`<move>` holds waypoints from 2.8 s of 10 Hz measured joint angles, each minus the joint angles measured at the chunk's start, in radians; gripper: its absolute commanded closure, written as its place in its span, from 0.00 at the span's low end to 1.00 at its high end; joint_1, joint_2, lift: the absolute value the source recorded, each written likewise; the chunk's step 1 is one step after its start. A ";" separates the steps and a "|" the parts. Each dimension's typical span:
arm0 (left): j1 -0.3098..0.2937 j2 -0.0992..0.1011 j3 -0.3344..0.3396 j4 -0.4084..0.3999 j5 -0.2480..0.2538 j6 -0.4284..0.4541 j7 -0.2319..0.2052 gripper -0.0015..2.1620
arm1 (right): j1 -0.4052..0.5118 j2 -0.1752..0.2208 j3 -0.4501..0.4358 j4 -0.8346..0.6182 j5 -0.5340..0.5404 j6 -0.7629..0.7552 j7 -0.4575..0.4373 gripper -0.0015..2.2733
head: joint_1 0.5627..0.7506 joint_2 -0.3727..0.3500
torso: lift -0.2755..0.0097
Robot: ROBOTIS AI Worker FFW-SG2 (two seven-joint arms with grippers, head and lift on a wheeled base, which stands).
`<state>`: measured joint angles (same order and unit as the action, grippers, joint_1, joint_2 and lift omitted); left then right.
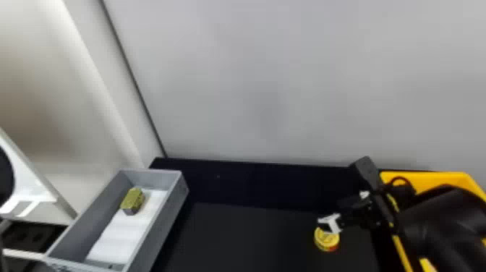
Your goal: Pick up the round yellow can and place it in the yellow rectangular box
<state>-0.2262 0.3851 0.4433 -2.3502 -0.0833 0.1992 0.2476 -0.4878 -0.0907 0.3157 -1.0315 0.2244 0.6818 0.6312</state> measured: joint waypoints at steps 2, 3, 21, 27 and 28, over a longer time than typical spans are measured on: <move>-0.001 -0.004 -0.003 0.002 -0.001 -0.007 -0.004 0.01 | -0.001 0.023 0.002 0.069 -0.003 -0.032 0.003 0.06 | 0.31 0.82 | 0.96; -0.001 -0.005 -0.004 0.003 -0.002 -0.010 -0.006 0.01 | -0.001 0.031 0.002 0.093 -0.004 -0.046 0.003 0.06 | 0.31 0.82 | 0.96; -0.005 -0.016 -0.015 0.008 -0.005 -0.026 -0.029 0.01 | -0.036 0.034 0.023 0.303 0.019 -0.235 -0.036 0.06 | 0.31 0.82 | 0.96; -0.005 -0.019 -0.011 0.005 -0.006 -0.032 -0.037 0.01 | -0.033 0.034 0.013 0.326 0.019 -0.248 -0.053 0.07 | 0.31 0.82 | 0.96; -0.005 -0.020 -0.011 0.005 -0.005 -0.032 -0.037 0.01 | -0.031 0.035 0.012 0.330 0.019 -0.249 -0.055 0.07 | 0.31 0.82 | 0.96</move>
<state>-0.2317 0.3655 0.4325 -2.3453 -0.0888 0.1673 0.2102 -0.5187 -0.0557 0.3272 -0.7017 0.2434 0.4332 0.5764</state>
